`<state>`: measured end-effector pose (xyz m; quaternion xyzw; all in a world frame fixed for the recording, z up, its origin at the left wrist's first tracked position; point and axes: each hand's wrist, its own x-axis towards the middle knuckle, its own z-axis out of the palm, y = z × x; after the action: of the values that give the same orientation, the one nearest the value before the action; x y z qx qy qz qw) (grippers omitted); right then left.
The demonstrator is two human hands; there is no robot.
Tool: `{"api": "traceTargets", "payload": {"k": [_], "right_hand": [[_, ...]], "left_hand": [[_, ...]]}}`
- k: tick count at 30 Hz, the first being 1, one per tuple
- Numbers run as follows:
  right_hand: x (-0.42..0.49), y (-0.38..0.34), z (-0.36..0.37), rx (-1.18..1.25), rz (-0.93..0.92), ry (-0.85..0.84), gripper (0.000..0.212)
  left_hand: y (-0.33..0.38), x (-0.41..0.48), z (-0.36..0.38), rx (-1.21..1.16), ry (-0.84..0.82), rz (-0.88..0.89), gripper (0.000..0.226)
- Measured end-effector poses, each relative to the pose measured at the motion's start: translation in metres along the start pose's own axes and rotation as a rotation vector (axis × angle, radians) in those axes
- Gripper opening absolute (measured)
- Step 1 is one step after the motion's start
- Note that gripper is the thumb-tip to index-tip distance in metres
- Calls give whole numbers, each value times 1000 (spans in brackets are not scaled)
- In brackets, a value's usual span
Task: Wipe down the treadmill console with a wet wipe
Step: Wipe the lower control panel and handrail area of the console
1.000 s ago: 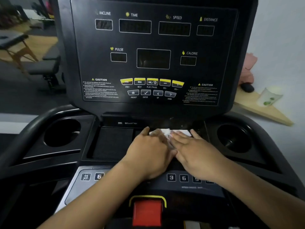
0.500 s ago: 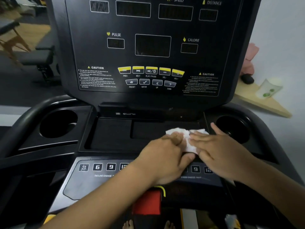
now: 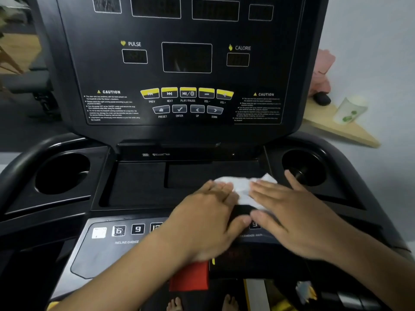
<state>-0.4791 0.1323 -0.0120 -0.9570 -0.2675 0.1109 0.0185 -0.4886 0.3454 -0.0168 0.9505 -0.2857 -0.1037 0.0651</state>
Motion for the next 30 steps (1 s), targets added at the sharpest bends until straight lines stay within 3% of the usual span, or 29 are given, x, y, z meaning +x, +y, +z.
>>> {"api": "traceTargets", "payload": {"k": [8, 16, 24, 27, 30], "right_hand": [[42, 22, -4, 17, 58, 49, 111], [-11, 6, 3, 89, -13, 0, 97], [41, 26, 3, 65, 37, 55, 105], [22, 18, 2, 100, 5, 56, 103], [-3, 7, 4, 81, -14, 30, 96]], "left_hand": [[-13, 58, 6, -48, 25, -72, 60], [-6, -12, 0, -109, 19, -19, 59], [-7, 57, 12, 89, 83, -92, 65], [-7, 34, 6, 19, 124, -27, 80], [-2, -4, 2, -74, 120, -16, 76]]}}
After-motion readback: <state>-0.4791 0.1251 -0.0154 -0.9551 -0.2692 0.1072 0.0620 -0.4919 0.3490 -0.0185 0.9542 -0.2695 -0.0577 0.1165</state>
